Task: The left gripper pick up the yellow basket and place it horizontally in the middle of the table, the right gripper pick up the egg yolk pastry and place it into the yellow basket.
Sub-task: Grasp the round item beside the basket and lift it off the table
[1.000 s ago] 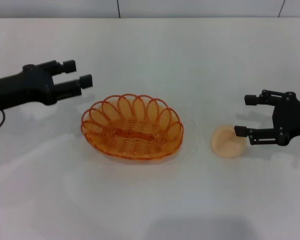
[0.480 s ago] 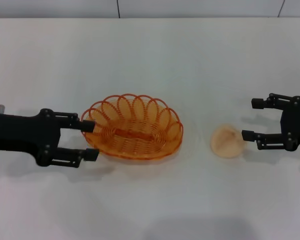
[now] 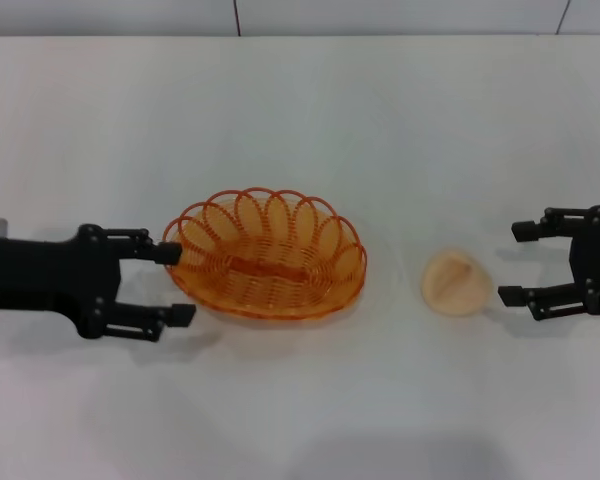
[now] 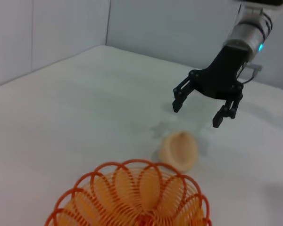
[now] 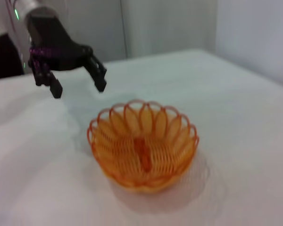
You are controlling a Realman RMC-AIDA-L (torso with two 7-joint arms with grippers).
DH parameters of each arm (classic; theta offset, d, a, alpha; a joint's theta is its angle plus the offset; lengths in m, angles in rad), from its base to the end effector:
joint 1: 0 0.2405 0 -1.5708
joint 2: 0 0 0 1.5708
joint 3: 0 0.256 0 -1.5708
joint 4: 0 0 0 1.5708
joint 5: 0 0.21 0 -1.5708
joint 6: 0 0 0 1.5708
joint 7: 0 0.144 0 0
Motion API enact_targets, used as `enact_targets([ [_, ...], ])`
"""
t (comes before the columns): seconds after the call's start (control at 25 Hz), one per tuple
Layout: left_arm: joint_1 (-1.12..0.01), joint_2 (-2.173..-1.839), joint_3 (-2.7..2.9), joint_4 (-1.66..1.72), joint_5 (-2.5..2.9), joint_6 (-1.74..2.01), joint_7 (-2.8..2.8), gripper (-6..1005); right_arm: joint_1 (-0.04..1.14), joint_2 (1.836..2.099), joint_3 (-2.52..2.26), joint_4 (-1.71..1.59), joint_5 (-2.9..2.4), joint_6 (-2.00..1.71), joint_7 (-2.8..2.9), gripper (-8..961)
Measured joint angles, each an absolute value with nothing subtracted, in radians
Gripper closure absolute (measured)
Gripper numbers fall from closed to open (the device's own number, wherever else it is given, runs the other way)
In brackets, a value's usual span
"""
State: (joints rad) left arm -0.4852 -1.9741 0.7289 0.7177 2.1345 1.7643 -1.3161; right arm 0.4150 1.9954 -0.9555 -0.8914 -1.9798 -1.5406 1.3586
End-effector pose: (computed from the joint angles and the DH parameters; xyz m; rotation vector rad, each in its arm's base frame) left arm -0.2880 0.3000 0.0367 -2.9590 -0.4656 -0.4792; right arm 0.2769 0.3220 0.0317 -2.8327 0.3227 0.3362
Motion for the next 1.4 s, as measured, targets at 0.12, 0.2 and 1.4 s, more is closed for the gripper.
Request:
enact_targets([
  [0.12, -0.459, -1.997, 0.726, 0.714, 2.132, 1.739, -1.254, 222, 0.431, 1.996, -0.97, -0.915, -2.017, -1.539, 1.419, 113],
  [0.2, -0.441, -2.009, 0.726, 0.711, 2.127, 1.72, -1.219, 220, 0.441, 1.997, -0.985, -0.931, -2.035, -1.536, 1.458, 113],
  [1.4, -0.419, -2.036, 0.724, 0.715, 2.124, 1.693, -1.203, 223, 0.506, 2.014, -1.221, -0.981, -2.094, -1.351, 1.764, 153],
])
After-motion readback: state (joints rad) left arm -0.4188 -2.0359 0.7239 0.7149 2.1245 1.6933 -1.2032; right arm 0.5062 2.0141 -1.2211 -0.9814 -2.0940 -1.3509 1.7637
